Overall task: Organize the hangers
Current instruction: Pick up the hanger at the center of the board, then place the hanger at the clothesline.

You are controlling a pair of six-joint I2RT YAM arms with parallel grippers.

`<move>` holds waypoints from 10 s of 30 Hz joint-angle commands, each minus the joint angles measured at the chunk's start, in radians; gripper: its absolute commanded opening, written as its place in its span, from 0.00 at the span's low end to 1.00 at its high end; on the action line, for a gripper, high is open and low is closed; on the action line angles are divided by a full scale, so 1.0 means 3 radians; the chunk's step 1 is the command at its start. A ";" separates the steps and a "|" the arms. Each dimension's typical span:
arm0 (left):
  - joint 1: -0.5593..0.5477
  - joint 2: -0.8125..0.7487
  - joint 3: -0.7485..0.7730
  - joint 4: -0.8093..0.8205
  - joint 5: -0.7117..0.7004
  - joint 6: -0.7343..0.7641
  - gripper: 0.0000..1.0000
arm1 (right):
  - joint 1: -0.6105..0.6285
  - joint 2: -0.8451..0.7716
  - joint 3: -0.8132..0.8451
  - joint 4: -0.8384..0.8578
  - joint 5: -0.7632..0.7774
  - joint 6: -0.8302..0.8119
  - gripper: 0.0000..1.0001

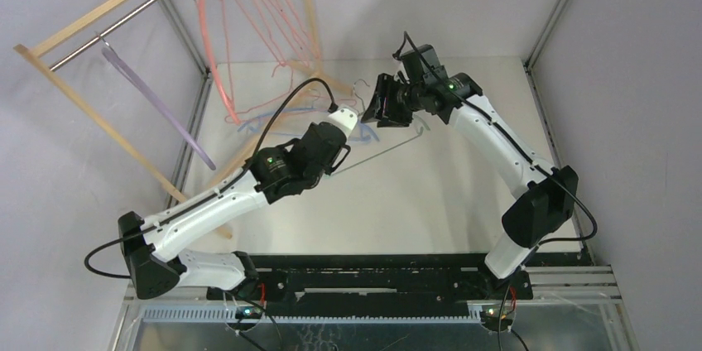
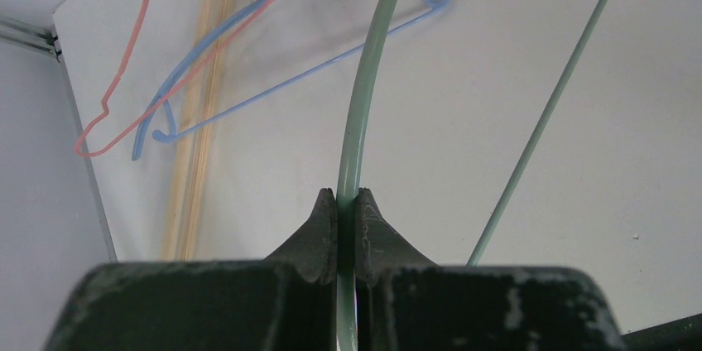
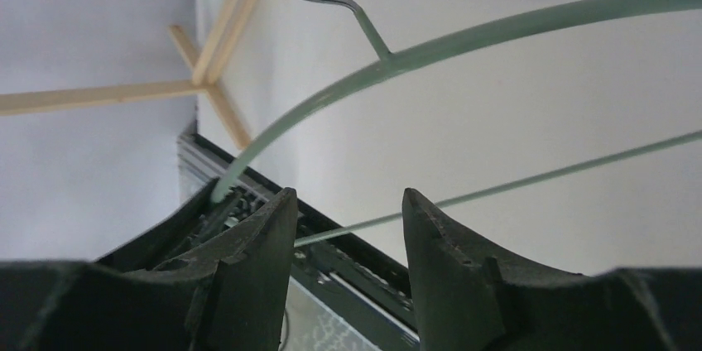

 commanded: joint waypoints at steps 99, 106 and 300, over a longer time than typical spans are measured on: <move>0.0503 -0.1150 -0.0902 0.1772 0.1750 -0.0607 0.89 | -0.0251 -0.0314 -0.0470 0.1909 -0.0590 0.0758 0.00; 0.0504 -0.0968 -0.0975 0.1935 0.1938 -0.0699 0.89 | -0.0160 -0.0243 -0.0292 0.1931 -0.0699 0.0807 0.00; 0.2615 -0.1441 -0.0372 0.0477 0.0390 -0.0930 0.53 | -0.1276 -0.0571 -0.1245 0.0930 -0.0600 0.0100 0.77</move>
